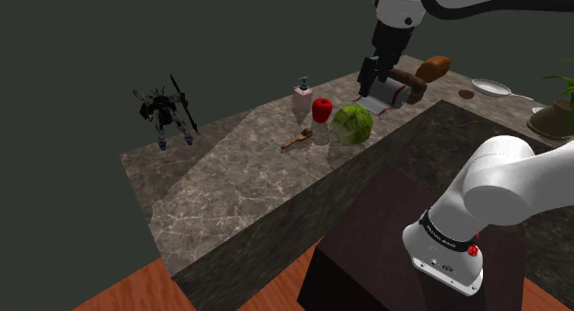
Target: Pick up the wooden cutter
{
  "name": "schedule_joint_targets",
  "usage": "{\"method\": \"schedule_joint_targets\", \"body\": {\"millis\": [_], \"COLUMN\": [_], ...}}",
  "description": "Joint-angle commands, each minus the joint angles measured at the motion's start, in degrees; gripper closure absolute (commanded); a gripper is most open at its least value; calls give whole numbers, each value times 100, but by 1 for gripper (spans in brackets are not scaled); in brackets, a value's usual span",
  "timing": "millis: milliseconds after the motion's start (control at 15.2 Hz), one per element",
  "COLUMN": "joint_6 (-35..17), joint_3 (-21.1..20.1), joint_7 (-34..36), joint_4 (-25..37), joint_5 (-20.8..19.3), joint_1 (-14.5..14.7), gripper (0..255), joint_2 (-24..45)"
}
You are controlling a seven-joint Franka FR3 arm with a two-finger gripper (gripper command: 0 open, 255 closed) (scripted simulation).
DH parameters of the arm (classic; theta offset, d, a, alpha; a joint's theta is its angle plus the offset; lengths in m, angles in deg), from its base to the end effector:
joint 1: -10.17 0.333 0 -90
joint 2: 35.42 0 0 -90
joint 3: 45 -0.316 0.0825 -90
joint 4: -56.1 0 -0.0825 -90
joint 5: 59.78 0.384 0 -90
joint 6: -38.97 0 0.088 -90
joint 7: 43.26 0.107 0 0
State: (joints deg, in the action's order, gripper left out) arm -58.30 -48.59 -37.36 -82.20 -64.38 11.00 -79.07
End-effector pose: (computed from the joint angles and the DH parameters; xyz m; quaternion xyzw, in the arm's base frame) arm 0.3233 0.0219 0.5669 0.9977 -0.0168 0.0272 0.0595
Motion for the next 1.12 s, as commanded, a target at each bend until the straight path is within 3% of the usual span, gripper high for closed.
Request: {"method": "schedule_joint_targets", "body": {"millis": [0, 528, 1056], "joint_6": [0, -1554, -3050], "joint_3": [0, 910, 1756], "joint_7": [0, -1516, -3134], "joint_4": [0, -561, -440], "joint_5": [0, -357, -313], "joint_1": [0, 42, 213], "gripper": [0, 0, 0], "joint_2": [0, 856, 2396]}}
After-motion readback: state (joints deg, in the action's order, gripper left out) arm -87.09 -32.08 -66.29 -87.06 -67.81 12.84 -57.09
